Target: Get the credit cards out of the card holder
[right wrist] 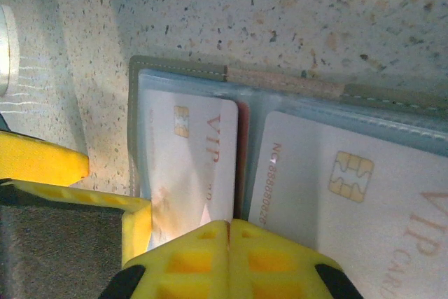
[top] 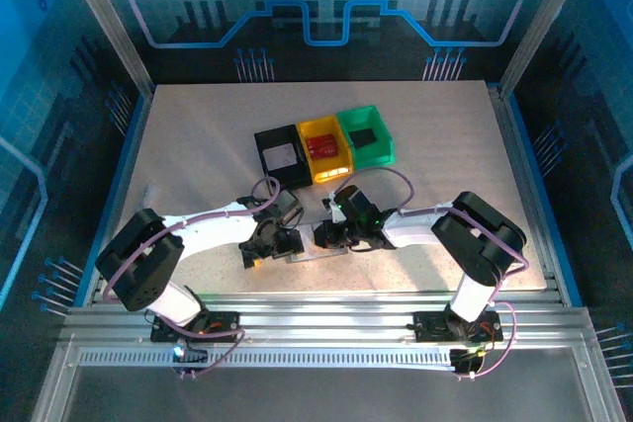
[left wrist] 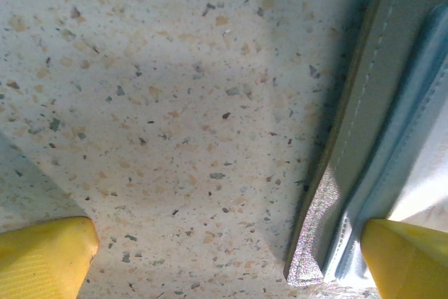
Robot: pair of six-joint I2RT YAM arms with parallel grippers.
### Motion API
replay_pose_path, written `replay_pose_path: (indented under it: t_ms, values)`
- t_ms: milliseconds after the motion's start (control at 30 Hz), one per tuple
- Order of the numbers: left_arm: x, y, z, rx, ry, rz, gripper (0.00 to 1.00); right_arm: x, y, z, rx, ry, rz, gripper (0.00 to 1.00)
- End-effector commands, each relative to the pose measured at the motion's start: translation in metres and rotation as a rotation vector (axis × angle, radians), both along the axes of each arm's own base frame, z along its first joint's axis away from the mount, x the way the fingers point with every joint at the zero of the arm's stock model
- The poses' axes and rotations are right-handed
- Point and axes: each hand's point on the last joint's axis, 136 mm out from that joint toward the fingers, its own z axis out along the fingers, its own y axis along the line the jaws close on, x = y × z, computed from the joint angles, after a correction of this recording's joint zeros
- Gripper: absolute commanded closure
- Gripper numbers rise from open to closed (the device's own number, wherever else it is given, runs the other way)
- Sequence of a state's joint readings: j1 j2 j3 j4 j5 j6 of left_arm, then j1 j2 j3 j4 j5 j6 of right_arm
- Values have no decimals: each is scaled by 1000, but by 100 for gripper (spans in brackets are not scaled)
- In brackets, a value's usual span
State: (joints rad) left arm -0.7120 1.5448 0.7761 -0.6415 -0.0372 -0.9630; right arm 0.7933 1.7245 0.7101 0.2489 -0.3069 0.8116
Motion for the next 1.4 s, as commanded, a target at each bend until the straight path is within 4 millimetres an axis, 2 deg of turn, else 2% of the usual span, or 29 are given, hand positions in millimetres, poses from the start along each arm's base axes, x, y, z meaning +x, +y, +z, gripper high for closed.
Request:
replay_pose_path:
  t_ms: [0, 433, 900, 1367]
  values:
    - [-16, -16, -36, -72, 67, -19, 1, -15, 3, -4, 5, 16, 43, 100]
    - [-14, -15, -32, -68, 55, -28, 1, -7, -19, 3, 6, -5, -15, 100]
    - [-7, -13, -23, -85, 36, -26, 1, 0, -33, 15, 36, -32, -45, 100]
    - [3, -14, -9, -144, -7, -40, 1, -3, -38, 24, 53, -49, -34, 100]
